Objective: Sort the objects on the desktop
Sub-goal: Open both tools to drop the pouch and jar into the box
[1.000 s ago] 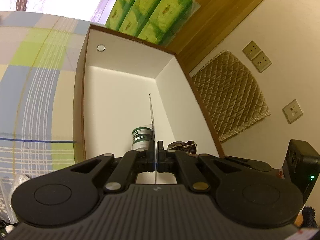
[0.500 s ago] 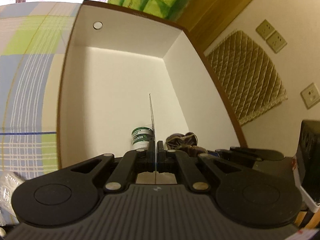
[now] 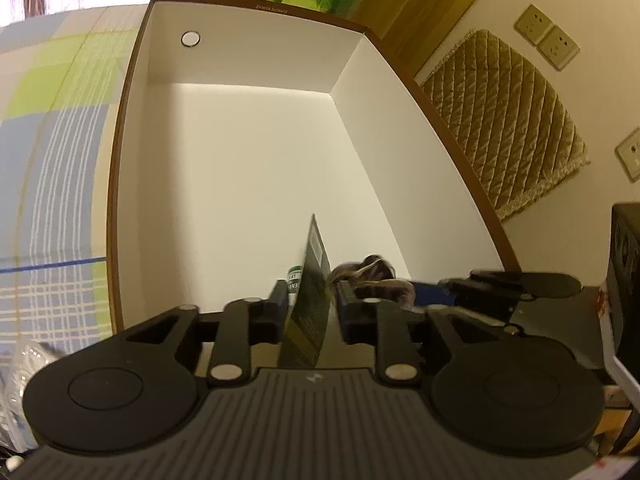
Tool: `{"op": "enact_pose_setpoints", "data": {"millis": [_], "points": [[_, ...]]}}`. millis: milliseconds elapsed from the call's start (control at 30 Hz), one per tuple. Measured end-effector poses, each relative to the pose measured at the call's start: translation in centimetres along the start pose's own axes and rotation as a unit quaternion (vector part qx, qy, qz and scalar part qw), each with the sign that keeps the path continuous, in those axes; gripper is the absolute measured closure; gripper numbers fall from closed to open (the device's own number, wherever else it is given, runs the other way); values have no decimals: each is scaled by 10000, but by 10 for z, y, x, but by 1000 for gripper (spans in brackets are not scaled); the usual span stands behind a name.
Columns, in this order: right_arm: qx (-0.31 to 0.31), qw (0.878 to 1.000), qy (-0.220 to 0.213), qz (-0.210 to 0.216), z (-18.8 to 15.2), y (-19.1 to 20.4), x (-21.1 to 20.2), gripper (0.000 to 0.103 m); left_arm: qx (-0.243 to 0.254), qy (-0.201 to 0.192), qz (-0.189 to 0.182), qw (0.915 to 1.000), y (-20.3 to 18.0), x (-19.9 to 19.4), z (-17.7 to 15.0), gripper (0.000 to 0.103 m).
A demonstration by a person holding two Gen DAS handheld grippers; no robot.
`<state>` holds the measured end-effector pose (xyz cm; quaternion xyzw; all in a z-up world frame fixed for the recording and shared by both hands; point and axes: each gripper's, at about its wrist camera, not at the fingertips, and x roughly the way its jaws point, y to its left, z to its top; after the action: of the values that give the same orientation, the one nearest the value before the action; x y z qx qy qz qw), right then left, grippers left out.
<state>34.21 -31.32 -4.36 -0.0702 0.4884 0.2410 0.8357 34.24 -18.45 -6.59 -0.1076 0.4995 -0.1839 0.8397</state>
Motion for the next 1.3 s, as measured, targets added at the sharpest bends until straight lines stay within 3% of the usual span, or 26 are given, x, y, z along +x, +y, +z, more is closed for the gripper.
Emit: {"op": "enact_pose_setpoints", "data": {"millis": [167,400,467,500,533,667,767,933,1300], "points": [[-50,9999,-101,82,-1,1,-6,36,310,-121,225,9992,-9,-11,-5,65],[-106,9995,-221,210,-3,5,-18,25,430,-153,198,9988,-11,-24,-8,51],[-114,9993,-274,247,-4,7,-23,24,442,-207,268,9984,-13,-30,-10,41],[-106,9991,-300,274,-5,8,-26,22,431,-250,367,9981,-15,-33,-10,28],[-121,9990,-305,295,-5,9,-28,21,444,-304,420,9977,-15,-36,-11,26],[-298,9984,-467,136,-9,18,-38,7,522,-309,463,9971,-16,-44,-15,25],[-367,9975,-603,32,-12,23,-46,2,482,-364,559,9966,-16,-51,-19,18],[-255,9968,-758,-78,-19,24,-54,2,577,-530,705,9944,-18,-67,-25,8],[-89,9955,-927,-199,-33,25,-72,2,509,-695,874,9924,-20,-94,-36,5]]}}
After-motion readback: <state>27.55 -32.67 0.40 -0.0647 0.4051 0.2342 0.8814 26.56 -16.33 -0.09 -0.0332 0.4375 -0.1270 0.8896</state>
